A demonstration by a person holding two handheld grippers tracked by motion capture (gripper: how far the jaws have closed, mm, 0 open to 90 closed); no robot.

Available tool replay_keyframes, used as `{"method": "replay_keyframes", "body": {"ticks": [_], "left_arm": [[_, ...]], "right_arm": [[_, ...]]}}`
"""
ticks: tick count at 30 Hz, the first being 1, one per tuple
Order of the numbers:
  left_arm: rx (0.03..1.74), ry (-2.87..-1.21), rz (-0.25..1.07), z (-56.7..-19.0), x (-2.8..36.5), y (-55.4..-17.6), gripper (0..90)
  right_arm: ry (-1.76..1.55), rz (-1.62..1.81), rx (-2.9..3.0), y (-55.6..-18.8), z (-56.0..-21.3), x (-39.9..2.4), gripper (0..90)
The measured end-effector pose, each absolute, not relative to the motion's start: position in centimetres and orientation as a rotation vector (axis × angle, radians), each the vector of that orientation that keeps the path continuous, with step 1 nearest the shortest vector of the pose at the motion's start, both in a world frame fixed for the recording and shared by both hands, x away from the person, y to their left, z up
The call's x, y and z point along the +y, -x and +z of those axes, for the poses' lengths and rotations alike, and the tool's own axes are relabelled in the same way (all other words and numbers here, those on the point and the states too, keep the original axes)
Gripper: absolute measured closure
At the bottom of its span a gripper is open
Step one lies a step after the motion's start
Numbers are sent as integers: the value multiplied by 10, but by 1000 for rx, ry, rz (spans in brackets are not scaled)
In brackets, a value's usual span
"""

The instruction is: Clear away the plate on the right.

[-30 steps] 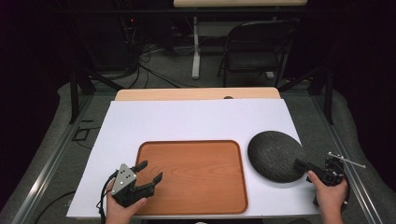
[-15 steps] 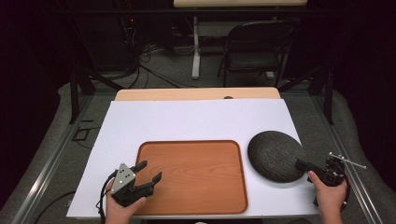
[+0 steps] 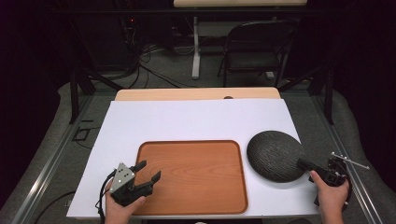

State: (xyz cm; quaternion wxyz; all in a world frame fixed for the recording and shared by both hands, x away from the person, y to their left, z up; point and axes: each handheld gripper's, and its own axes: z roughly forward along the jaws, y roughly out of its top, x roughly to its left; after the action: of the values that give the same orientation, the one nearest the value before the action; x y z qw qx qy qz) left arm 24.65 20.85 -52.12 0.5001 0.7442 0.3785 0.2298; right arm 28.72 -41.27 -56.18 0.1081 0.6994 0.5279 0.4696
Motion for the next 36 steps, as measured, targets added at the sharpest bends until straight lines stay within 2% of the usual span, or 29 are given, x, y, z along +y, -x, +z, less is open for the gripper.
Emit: {"method": "replay_keyframes", "body": {"ticks": [8,16,29,36], "left_arm": [[938,-1786,529,-522,209,-248,328],[1007,-1707,471,-517,220,-251,328],[999,-1715,517,-517,233,-250,338],[990,-1730,527,-518,233,-249,346]], "right_arm": [[-2072,1403,1545,-287,-553,-412,662],[-2103,1381,1539,-286,-548,-413,747],[-2162,1480,1477,-285,-536,-413,815],[-2160,1415,1583,-291,-520,-411,825]]}}
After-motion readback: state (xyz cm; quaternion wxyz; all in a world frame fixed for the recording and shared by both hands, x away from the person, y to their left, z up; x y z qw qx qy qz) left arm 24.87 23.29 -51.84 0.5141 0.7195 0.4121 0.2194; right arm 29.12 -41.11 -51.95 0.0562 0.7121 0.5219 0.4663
